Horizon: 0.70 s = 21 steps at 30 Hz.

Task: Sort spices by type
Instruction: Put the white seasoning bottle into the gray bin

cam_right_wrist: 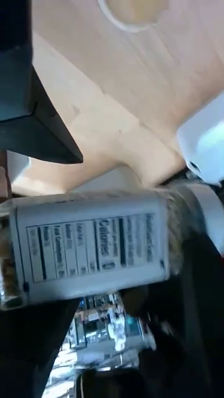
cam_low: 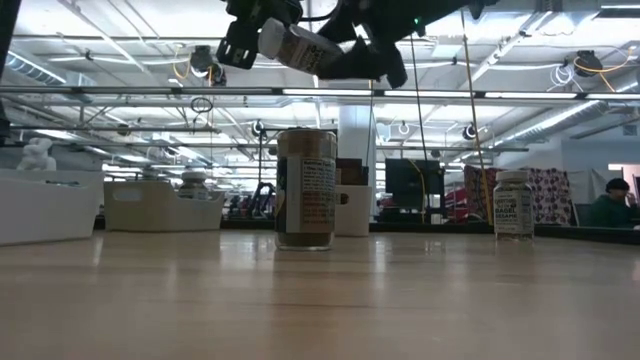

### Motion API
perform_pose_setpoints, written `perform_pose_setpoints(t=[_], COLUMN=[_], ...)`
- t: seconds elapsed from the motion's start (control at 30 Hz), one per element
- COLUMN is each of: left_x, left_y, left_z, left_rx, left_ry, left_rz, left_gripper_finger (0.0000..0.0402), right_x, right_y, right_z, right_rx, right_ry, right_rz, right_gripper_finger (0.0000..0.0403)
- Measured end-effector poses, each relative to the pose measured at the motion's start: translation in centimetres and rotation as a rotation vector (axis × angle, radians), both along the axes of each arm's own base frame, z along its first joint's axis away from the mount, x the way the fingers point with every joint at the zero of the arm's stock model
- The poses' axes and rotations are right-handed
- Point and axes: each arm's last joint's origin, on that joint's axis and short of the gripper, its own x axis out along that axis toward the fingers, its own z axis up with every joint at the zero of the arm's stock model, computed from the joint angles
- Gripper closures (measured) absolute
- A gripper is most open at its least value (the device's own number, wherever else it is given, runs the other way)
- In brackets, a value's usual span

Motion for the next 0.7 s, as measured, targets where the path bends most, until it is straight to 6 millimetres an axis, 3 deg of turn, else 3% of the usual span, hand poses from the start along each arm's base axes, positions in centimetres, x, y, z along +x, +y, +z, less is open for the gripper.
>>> perform_pose_setpoints(t=[0.3,0.57,0.7], left_x=[0.05,0.07,0.08], left_y=[0.08,0.11,0.11], left_z=[0.02,0.08,0.08], left_rx=[0.022,0.031,0.039], left_ry=[-0.003,-0.014,-0.018], left_rz=[0.008,0.001,-0.006], left_gripper_finger=[0.0212,0.0213,0.0213], right_x=[0.32,0.31,0.31], right_y=[0.01,0.04,0.07], right_z=[-0.17,-0.22,-0.21], right_rx=[-0.002,-0.003,-0.001], right_ry=[-0.014,-0.008,-0.01], right_rz=[-0.003,-0.003,-0.005], right_gripper_finger=[0.0145,0.0236,0.0238])
